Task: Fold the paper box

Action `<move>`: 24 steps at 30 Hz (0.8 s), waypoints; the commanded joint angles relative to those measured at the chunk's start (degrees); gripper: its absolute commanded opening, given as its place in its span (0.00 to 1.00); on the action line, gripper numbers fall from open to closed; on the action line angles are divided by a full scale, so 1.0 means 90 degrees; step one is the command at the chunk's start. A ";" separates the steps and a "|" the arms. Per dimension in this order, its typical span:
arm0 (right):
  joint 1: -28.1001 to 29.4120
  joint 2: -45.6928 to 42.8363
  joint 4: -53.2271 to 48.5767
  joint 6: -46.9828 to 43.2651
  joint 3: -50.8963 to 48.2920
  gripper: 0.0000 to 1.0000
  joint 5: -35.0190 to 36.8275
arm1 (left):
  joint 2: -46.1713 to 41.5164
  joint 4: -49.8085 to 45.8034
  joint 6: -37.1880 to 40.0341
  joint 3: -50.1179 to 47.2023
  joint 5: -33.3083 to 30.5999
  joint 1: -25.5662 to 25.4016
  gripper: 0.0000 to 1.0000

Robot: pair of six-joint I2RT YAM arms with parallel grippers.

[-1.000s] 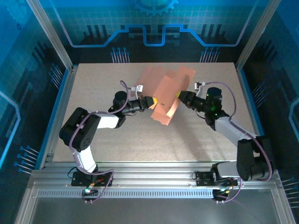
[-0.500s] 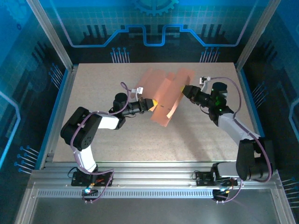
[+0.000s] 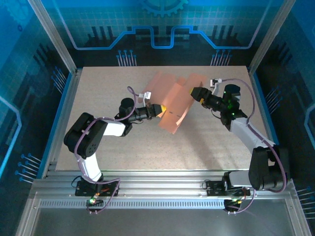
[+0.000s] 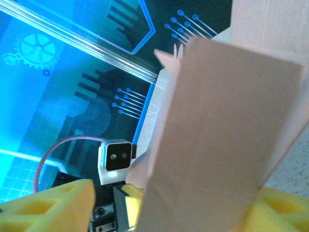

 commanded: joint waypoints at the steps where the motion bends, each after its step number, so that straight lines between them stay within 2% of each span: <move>1: -0.0078 -0.0326 -0.0828 -0.0471 0.0214 0.87 0.0397 | -0.0033 -0.0043 0.0448 -0.0164 0.0084 -0.0021 0.02; 3: -0.0207 -0.0499 -0.1575 -0.0739 0.0159 0.94 0.0881 | -0.0122 -0.0262 0.0793 -0.0233 -0.0016 0.0018 0.02; 9: -0.0424 -0.0869 -0.3312 -0.1248 -0.0029 0.94 0.1981 | -0.0228 -0.1085 0.1686 -0.0255 -0.0055 0.0059 0.02; 12: -0.0414 -0.0991 -0.3986 -0.1571 -0.0073 0.92 0.2452 | -0.0277 -0.1760 0.2433 -0.0247 0.0051 0.0062 0.02; 17: -0.0403 -0.0986 -0.4456 -0.1589 -0.0169 0.90 0.2616 | -0.0298 -0.3842 0.4129 0.0045 -0.0193 0.0047 0.03; 22: -0.0382 -0.0860 -0.4378 -0.1456 -0.0287 0.87 0.2558 | -0.0046 -0.4679 0.5037 0.0124 -0.0653 -0.0007 0.04; 24: -0.0345 -0.0768 -0.4321 -0.1446 -0.0304 0.87 0.2539 | -0.0008 -0.4933 0.5374 0.0135 -0.1060 -0.0104 0.04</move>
